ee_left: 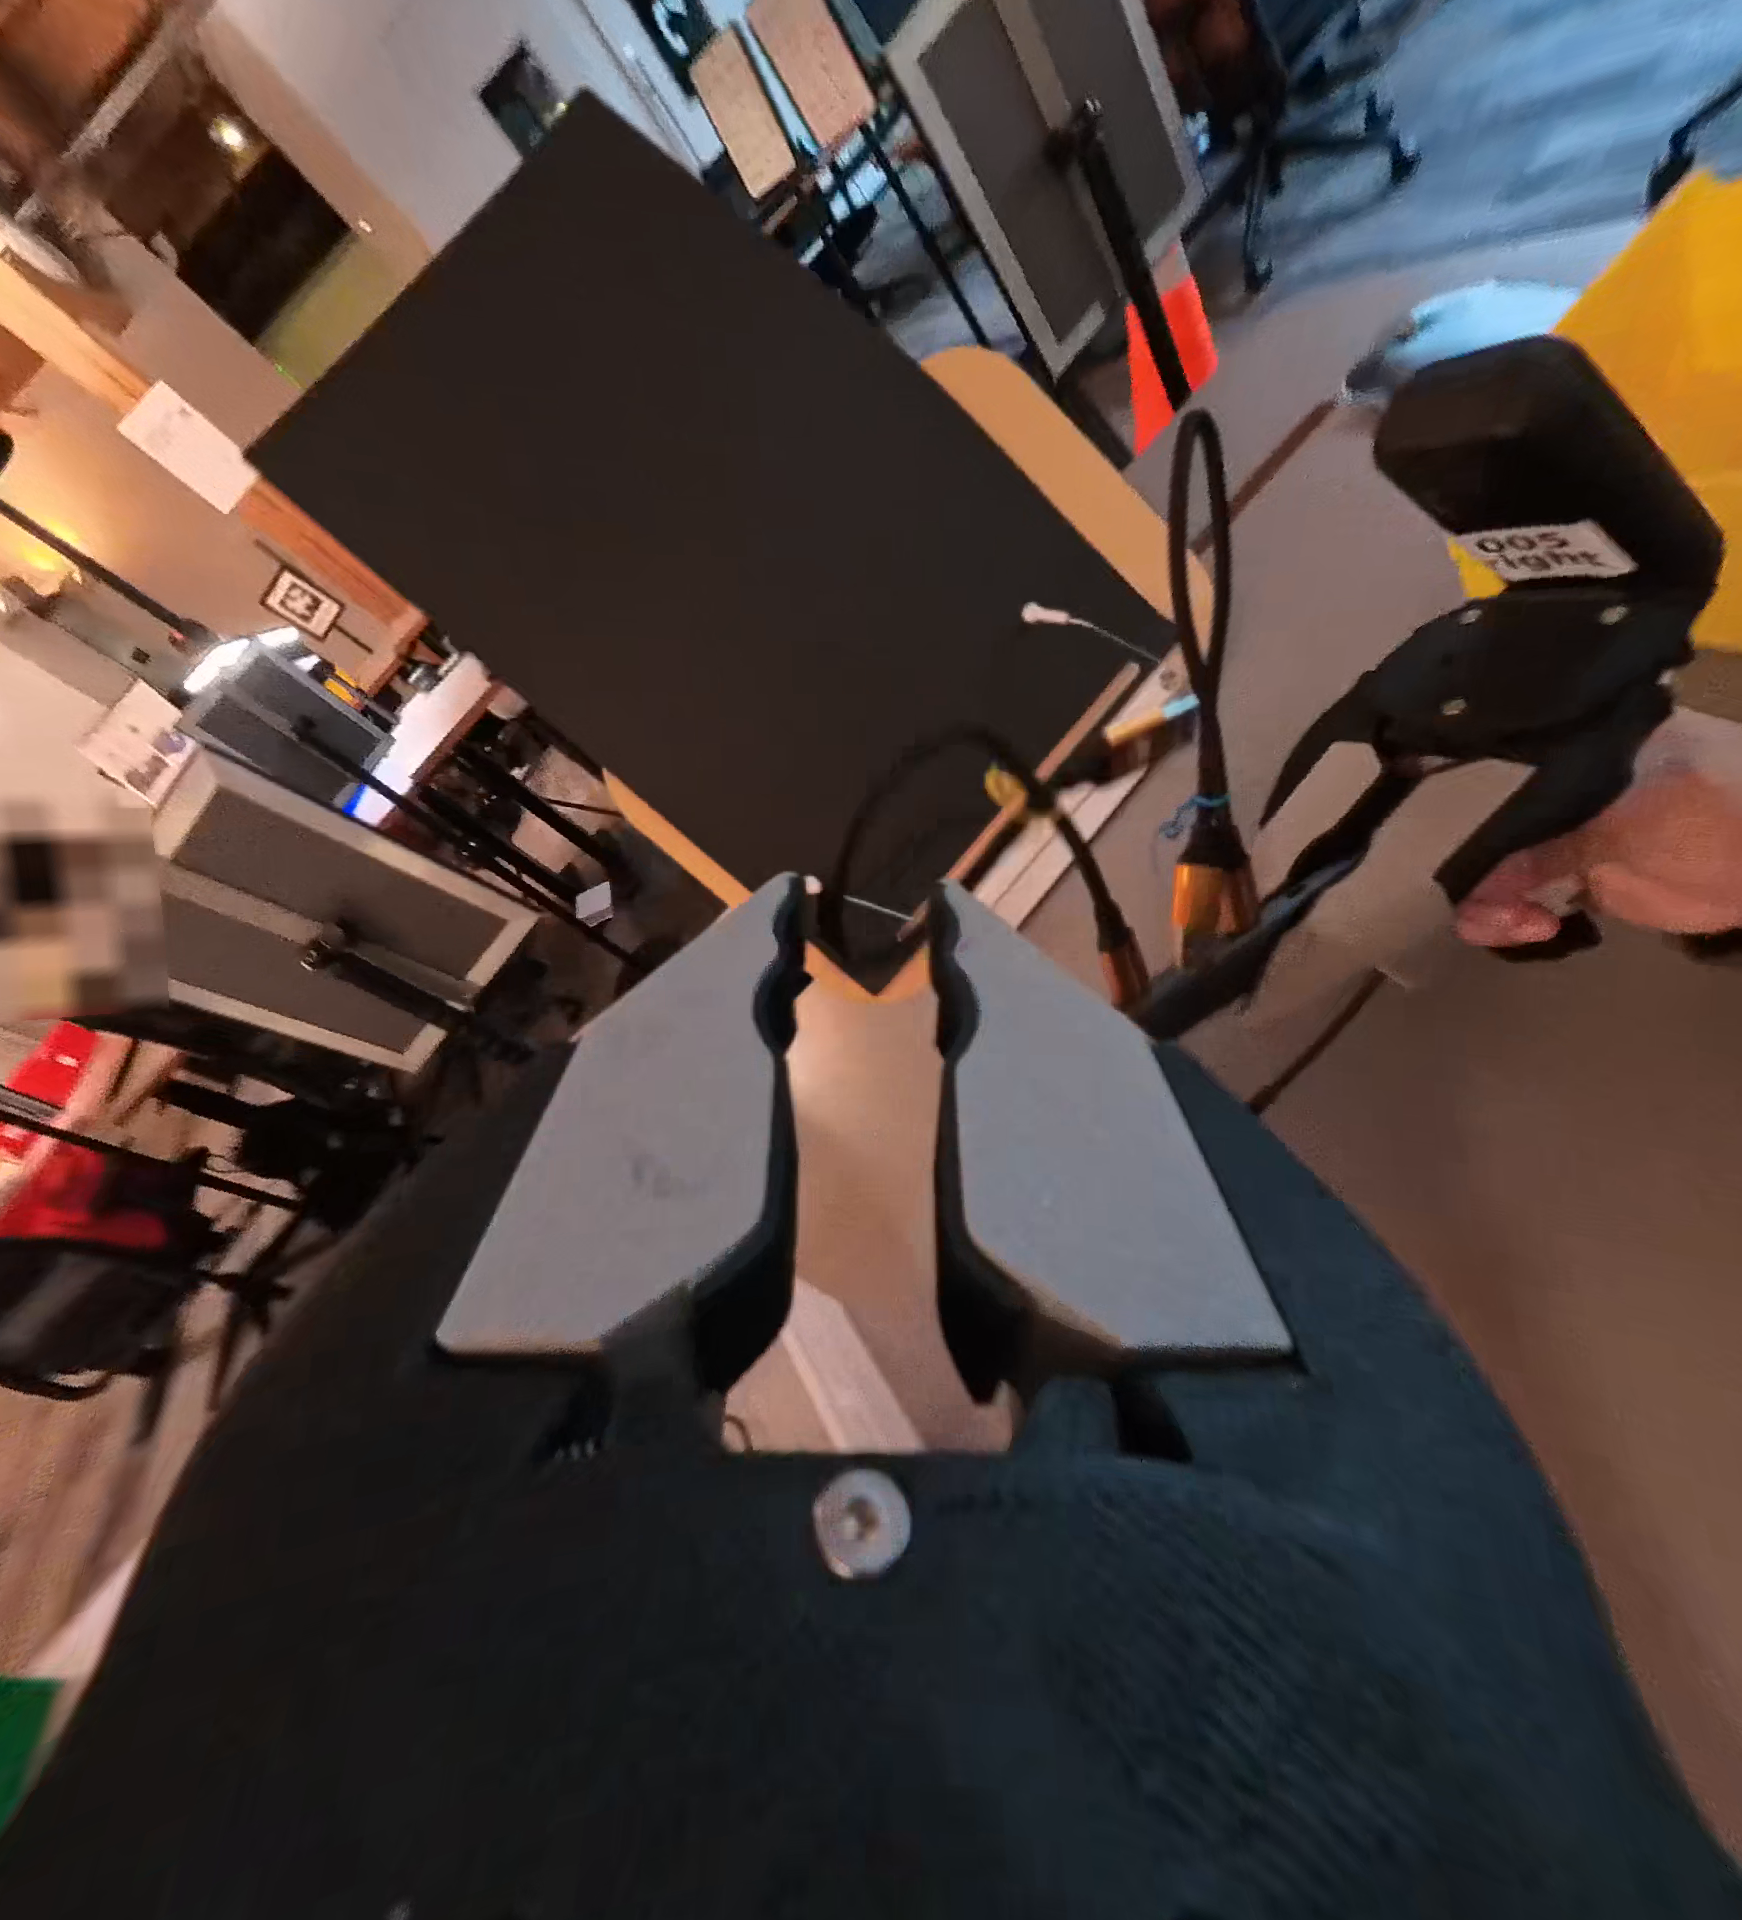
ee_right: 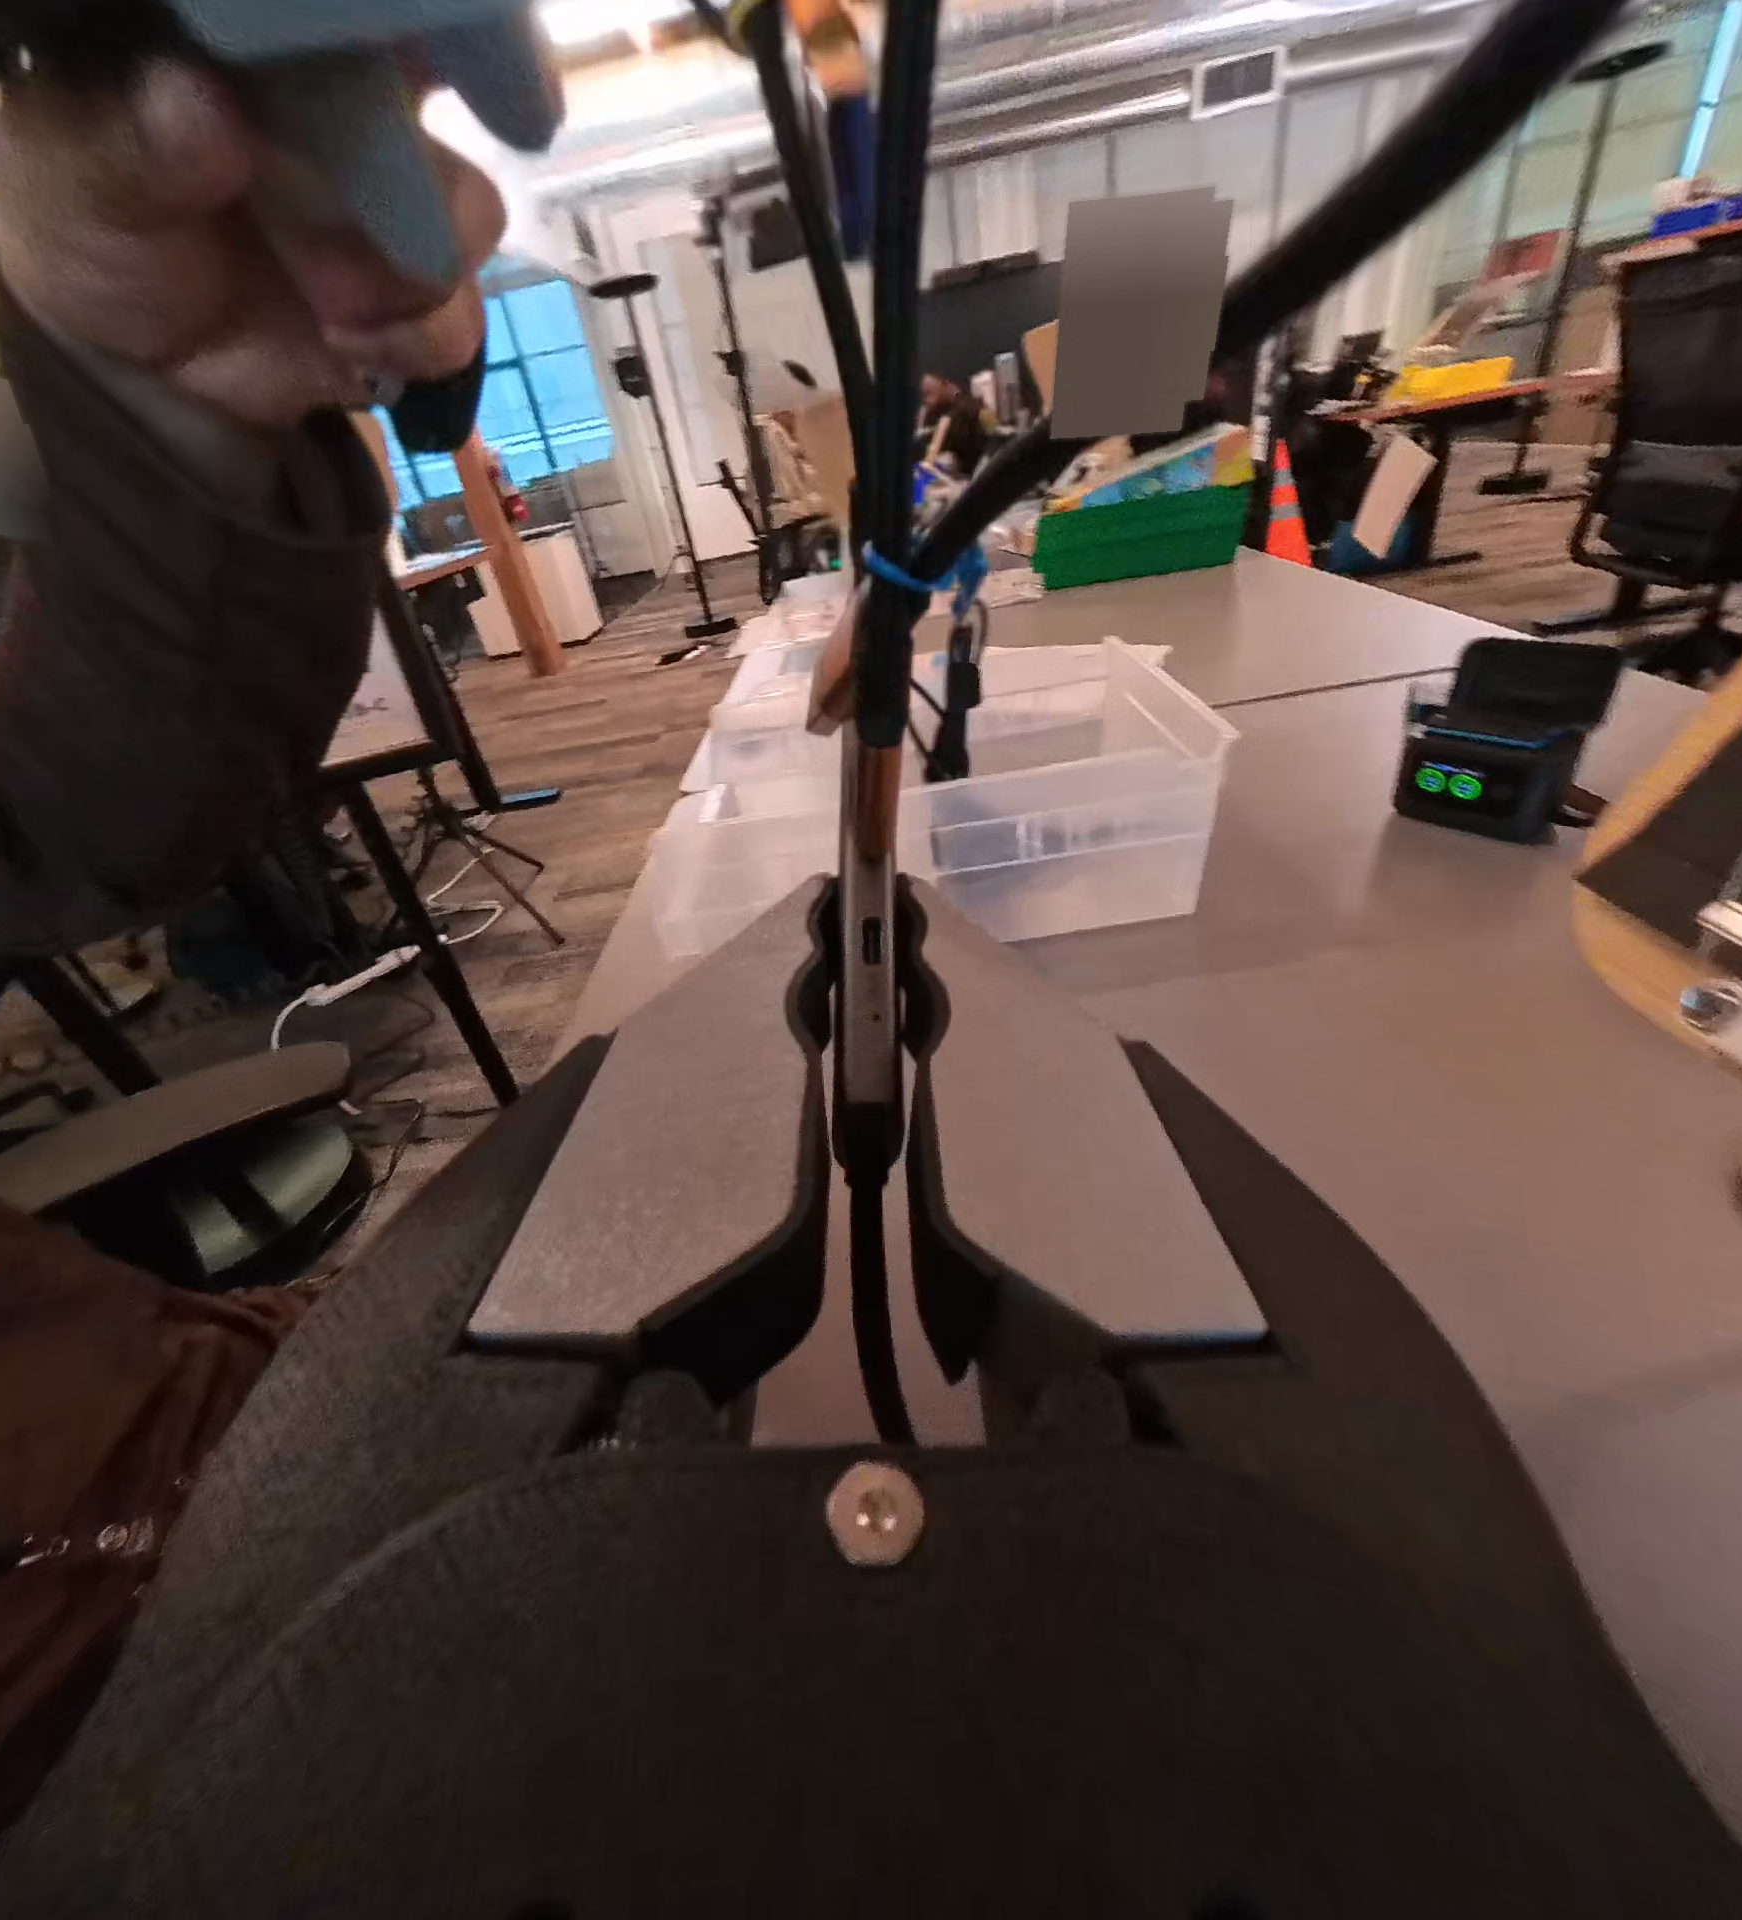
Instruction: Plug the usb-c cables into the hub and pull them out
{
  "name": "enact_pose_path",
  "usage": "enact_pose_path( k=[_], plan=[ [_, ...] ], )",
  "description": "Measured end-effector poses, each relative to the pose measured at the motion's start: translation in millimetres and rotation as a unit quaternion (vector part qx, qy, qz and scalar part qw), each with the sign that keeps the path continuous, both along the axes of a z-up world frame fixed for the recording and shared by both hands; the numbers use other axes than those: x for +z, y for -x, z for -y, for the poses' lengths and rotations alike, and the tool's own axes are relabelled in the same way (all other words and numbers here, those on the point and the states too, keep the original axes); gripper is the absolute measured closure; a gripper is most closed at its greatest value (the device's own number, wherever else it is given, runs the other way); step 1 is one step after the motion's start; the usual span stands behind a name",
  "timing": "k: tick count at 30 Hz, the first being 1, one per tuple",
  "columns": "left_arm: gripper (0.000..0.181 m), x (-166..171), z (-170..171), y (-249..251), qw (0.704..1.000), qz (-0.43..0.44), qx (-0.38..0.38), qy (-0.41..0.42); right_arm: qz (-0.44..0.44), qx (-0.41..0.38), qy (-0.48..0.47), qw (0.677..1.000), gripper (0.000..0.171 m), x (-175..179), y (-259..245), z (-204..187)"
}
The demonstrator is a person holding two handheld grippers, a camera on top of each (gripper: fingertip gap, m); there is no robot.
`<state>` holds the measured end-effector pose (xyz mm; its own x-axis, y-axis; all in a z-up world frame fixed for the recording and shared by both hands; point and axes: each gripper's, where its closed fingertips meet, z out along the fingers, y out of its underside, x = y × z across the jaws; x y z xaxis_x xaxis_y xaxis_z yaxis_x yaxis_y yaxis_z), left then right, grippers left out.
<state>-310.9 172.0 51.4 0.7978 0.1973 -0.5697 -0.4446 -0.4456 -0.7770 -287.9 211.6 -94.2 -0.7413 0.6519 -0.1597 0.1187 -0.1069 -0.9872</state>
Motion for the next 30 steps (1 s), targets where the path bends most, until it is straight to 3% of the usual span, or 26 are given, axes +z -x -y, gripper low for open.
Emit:
enact_pose_path(
  k=[5,12,16,19,21,25,30],
  plan=[
    [0.150,-54.7,10.3,13.7,0.994,0.103,-0.012,-0.043,0.023,-0.020,0.026,0.999,0.165,-3.8,6.3,-20.6],
    [0.140,-164.8,-42.3,16.7,0.976,0.207,-0.073,-0.001,0.043,0.029,-0.001,0.999,0.165,-15.3,-2.4,-16.7],
    [0.157,-187.2,-65.4,-13.9,0.945,0.261,-0.199,-0.004,0.080,0.077,-0.025,0.994,0.165,-28.4,-16.0,-17.3],
    [0.181,-199.4,-69.5,-34.7,0.927,0.253,-0.277,0.002,0.116,0.106,-0.045,0.987,0.165,-42.3,-24.3,-19.8],
    [0.181,-207.9,-69.5,-39.2,0.917,0.261,-0.303,0.001,0.131,0.106,-0.064,0.984,0.165,-51.0,-25.3,-22.5],
    [0.164,-225.8,-63.2,-48.4,0.886,0.310,-0.345,0.015,0.162,0.104,-0.093,0.977,0.165,-67.9,-23.3,-23.1],
    [0.157,-234.1,-57.3,-50.4,0.875,0.332,-0.352,0.032,0.179,0.110,-0.105,0.972,0.165,-77.6,-22.8,-20.5]
  ],
)
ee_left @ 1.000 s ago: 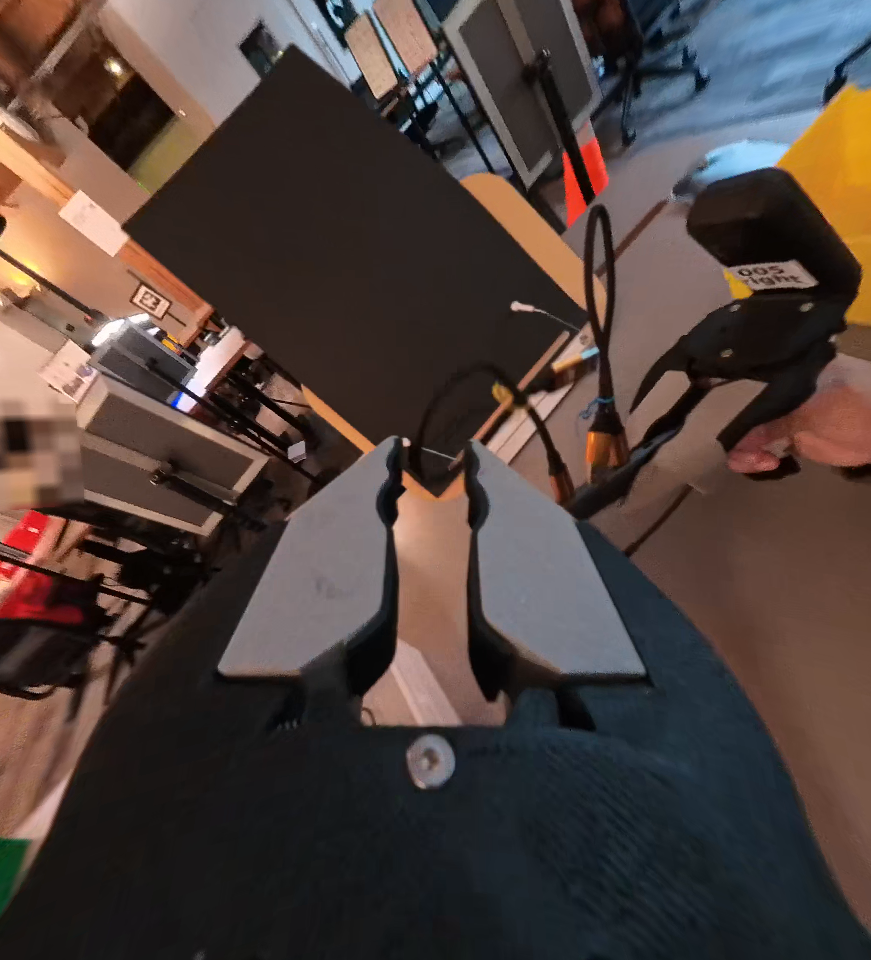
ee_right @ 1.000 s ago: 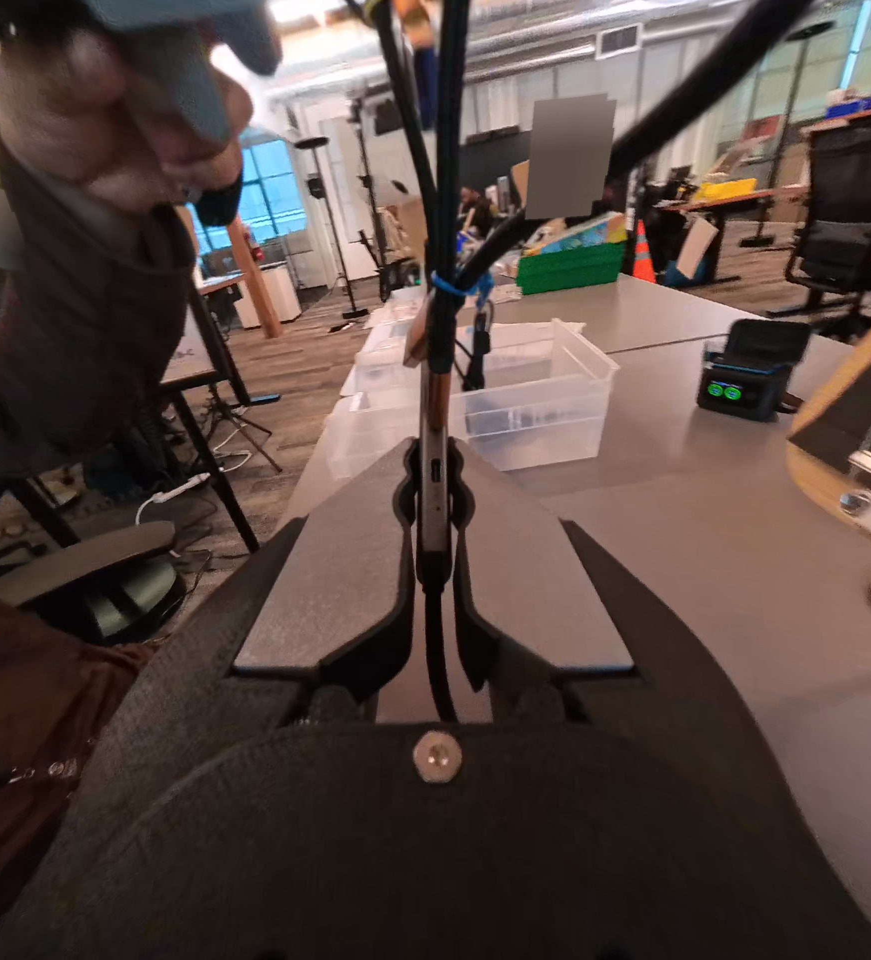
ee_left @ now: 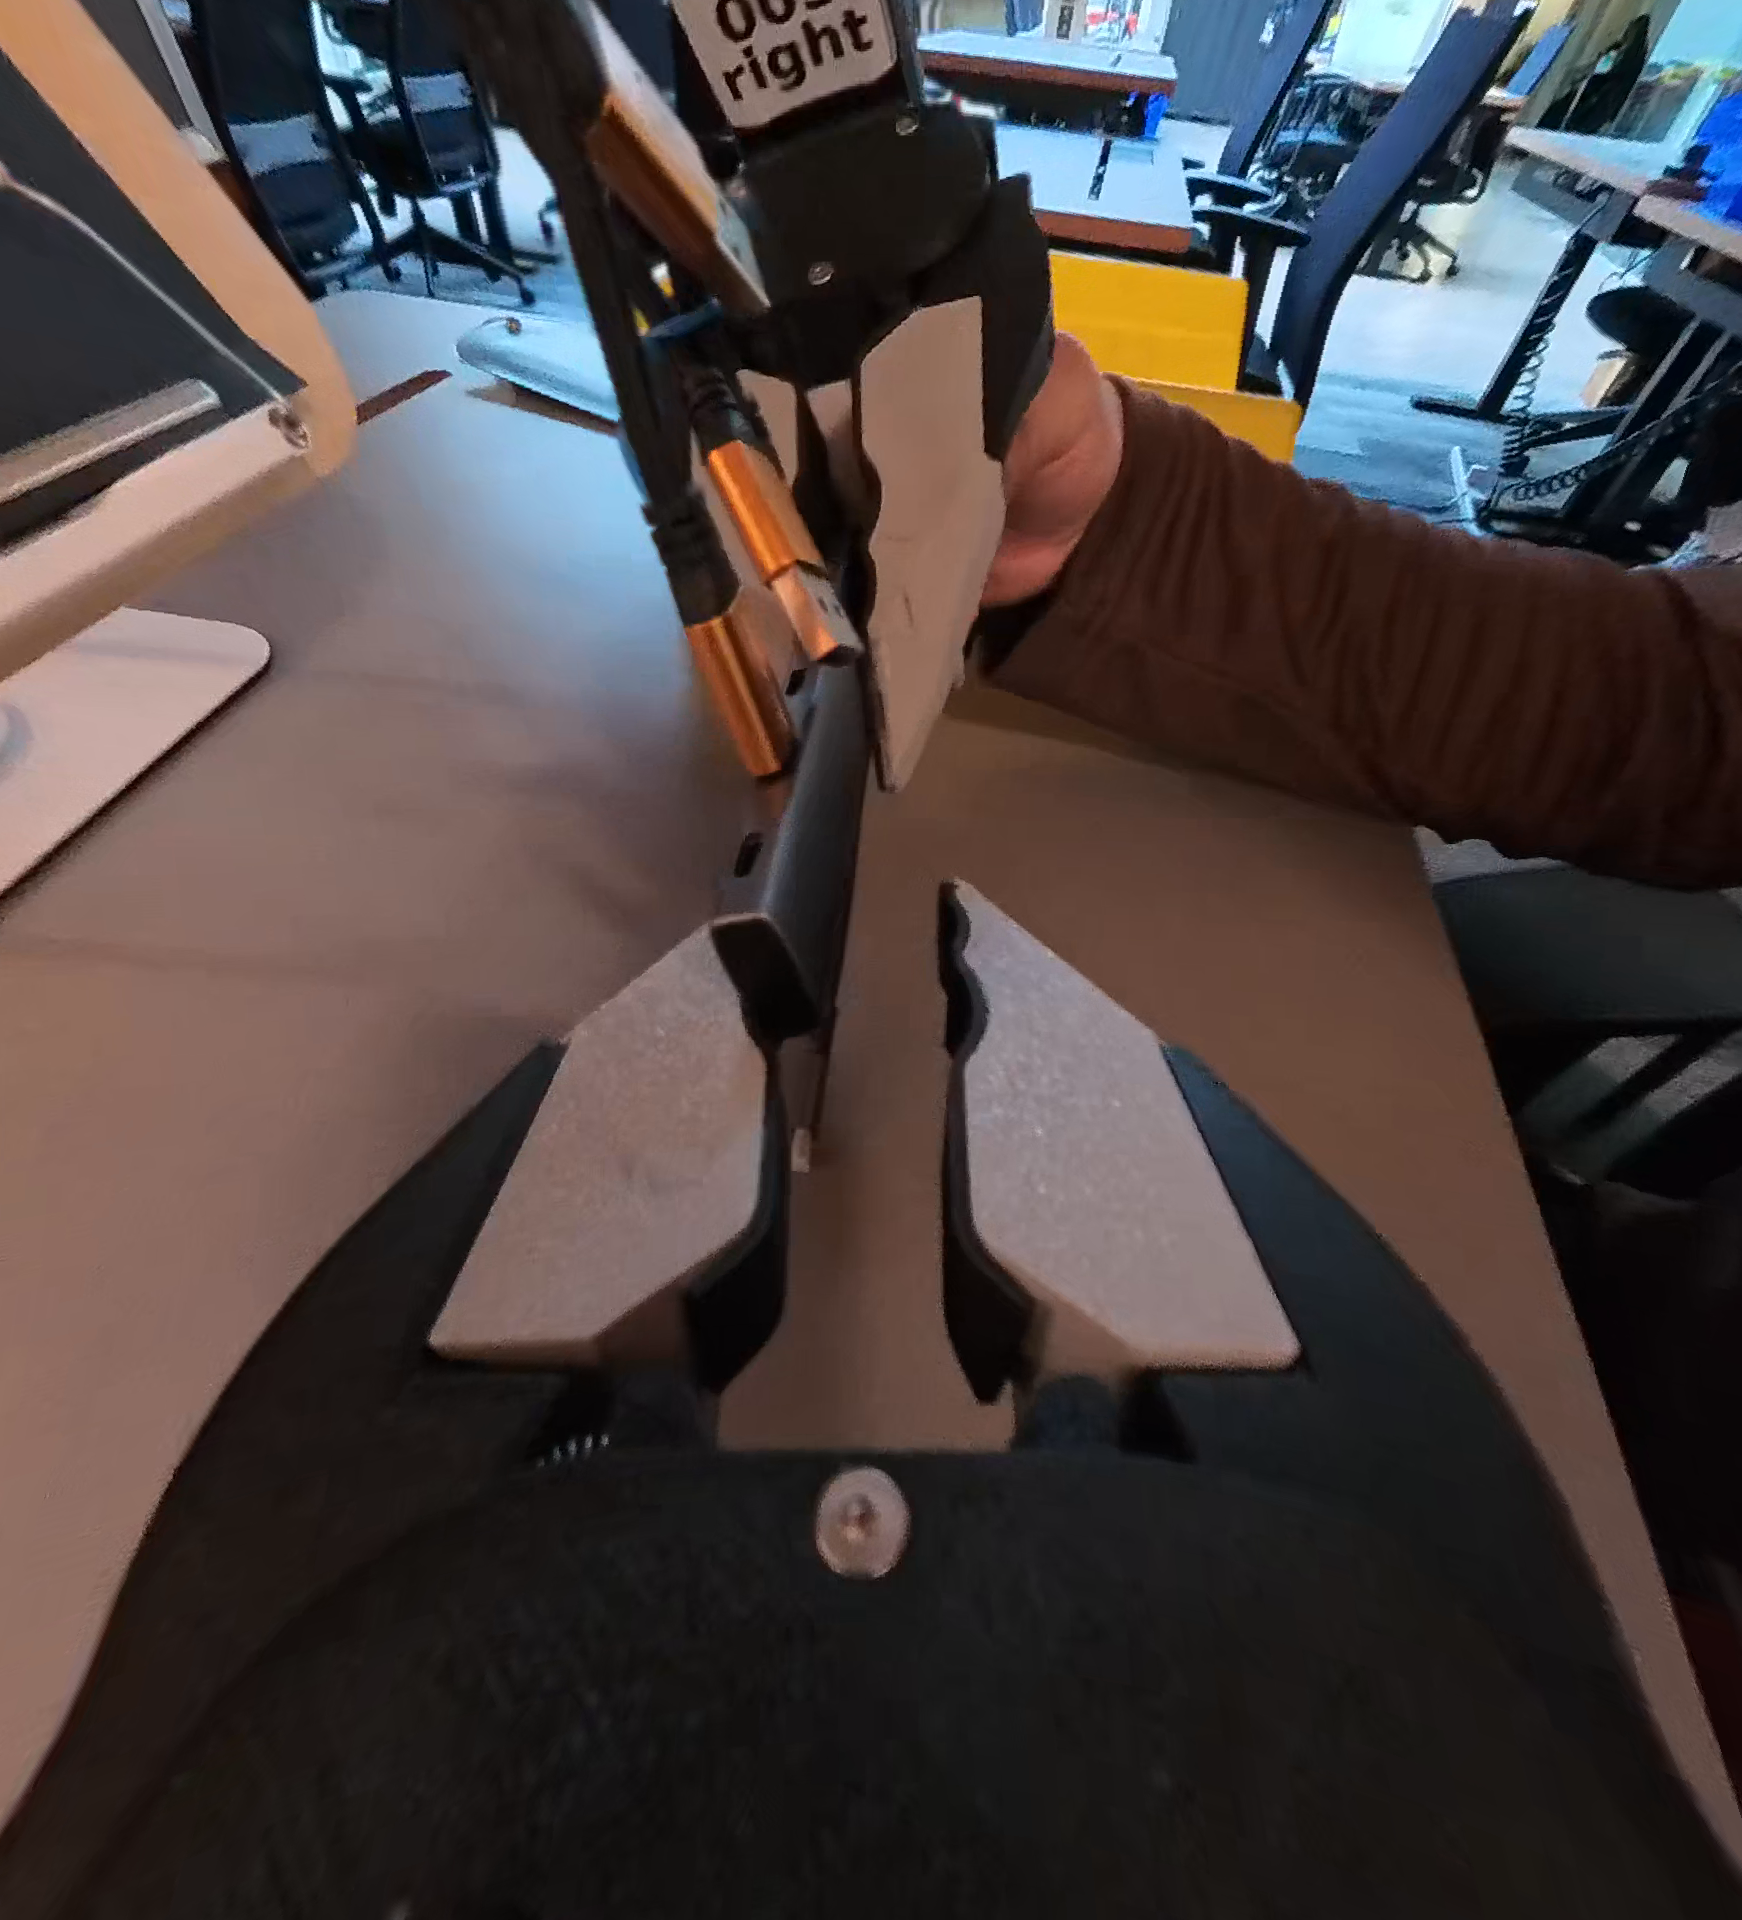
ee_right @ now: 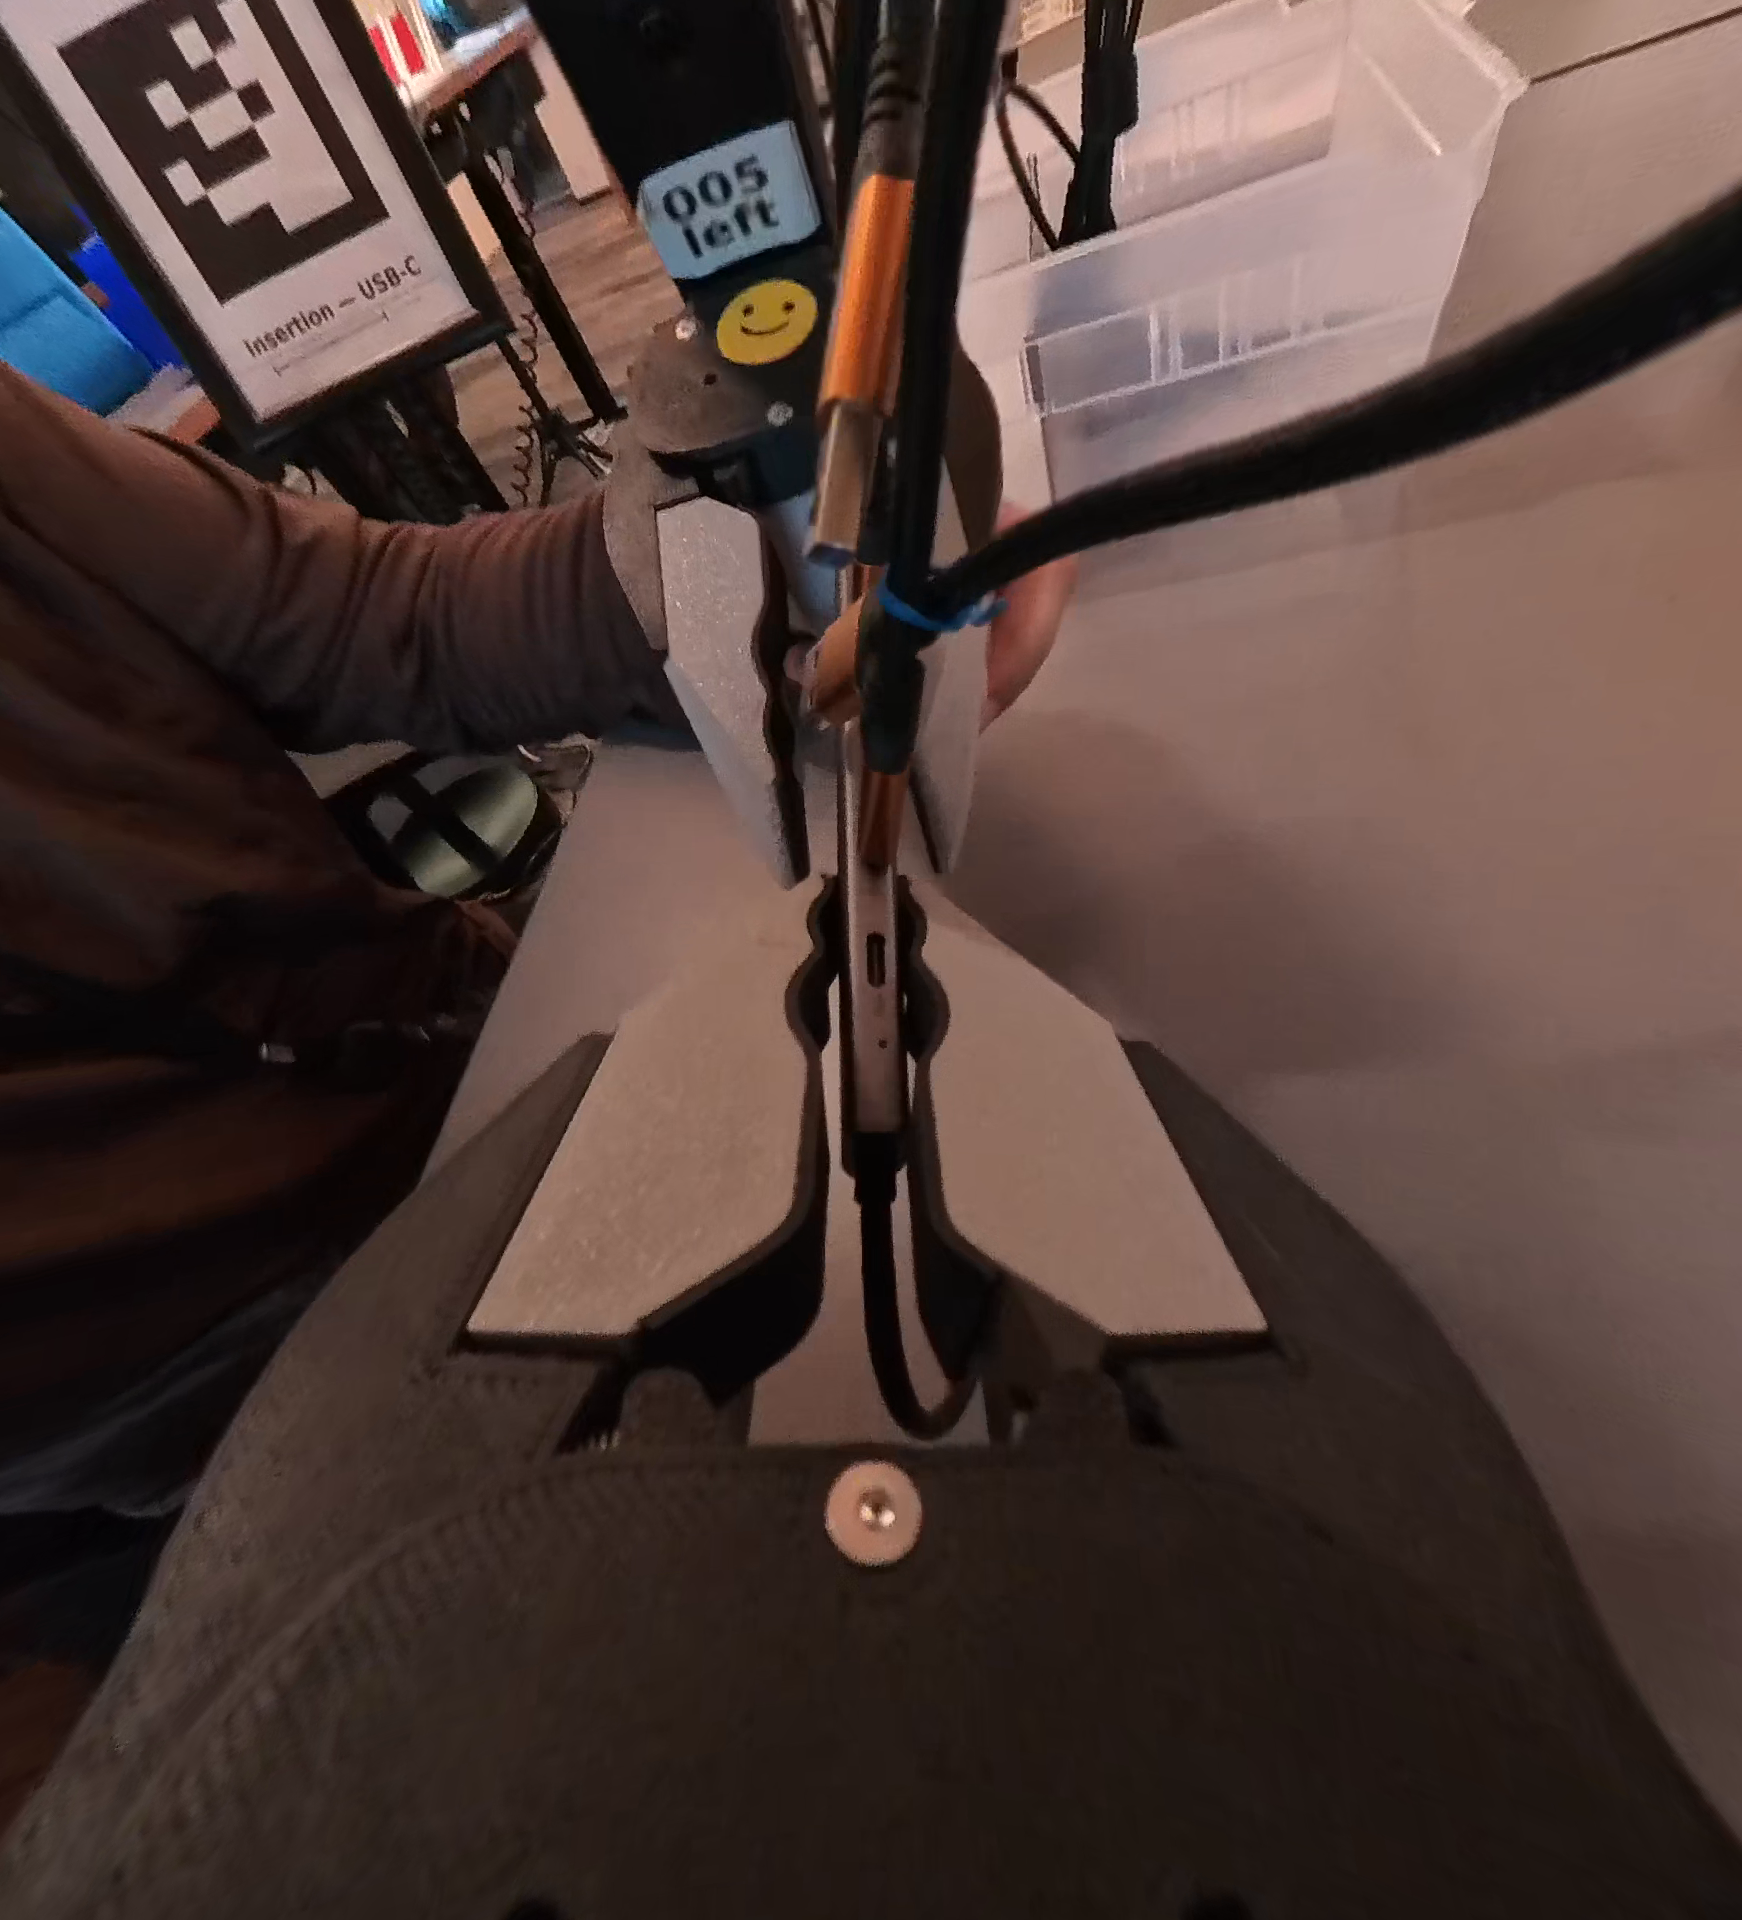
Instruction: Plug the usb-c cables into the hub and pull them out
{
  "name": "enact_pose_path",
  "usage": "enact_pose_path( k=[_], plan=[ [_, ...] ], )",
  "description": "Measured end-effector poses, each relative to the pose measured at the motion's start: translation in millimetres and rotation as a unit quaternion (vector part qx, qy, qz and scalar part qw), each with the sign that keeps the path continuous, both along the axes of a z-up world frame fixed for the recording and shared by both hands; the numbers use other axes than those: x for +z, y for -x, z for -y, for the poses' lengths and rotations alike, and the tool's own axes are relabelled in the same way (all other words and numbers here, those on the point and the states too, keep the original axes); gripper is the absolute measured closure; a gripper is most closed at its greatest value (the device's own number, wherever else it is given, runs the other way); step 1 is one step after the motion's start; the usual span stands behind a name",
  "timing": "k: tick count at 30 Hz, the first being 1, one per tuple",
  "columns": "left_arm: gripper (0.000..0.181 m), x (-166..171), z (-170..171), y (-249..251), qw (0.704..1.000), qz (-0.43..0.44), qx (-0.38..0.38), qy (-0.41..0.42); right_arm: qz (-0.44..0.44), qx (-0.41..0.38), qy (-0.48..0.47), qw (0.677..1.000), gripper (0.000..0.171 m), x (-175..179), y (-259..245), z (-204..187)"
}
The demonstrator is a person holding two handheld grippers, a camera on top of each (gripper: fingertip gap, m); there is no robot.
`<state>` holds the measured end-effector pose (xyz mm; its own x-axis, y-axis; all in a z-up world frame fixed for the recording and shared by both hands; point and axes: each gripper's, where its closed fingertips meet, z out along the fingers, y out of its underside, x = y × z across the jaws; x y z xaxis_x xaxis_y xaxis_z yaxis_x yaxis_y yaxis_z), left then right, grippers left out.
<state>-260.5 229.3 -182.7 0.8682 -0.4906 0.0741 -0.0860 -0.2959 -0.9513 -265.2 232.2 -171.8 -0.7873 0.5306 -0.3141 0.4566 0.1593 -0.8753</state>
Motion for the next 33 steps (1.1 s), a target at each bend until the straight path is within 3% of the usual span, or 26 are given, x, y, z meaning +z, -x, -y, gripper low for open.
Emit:
enact_pose_path(
  k=[8,17,20,25,33],
  plan=[
    [0.170,-9.7,-1.3,7.8,1.000,0.003,0.015,0.017,0.027,0.005,-0.055,0.998,0.165,-29.3,1.2,5.9],
    [0.173,-18.0,-0.8,9.2,0.999,0.011,0.004,0.051,0.015,-0.018,0.003,1.000,0.160,-16.8,7.3,-3.5],
    [0.174,-19.1,-1.3,6.8,0.998,0.023,-0.001,0.056,-0.015,-0.034,0.027,0.999,0.167,-1.1,8.4,-10.8],
    [0.174,-17.3,-2.0,10.2,0.998,0.042,0.003,0.056,-0.055,-0.052,-0.015,0.997,0.170,0.6,11.8,-11.5],
    [0.174,-16.3,-1.5,12.5,0.997,0.046,0.005,0.054,-0.041,-0.044,-0.028,0.998,0.167,-8.9,14.9,-4.9]
  ],
)
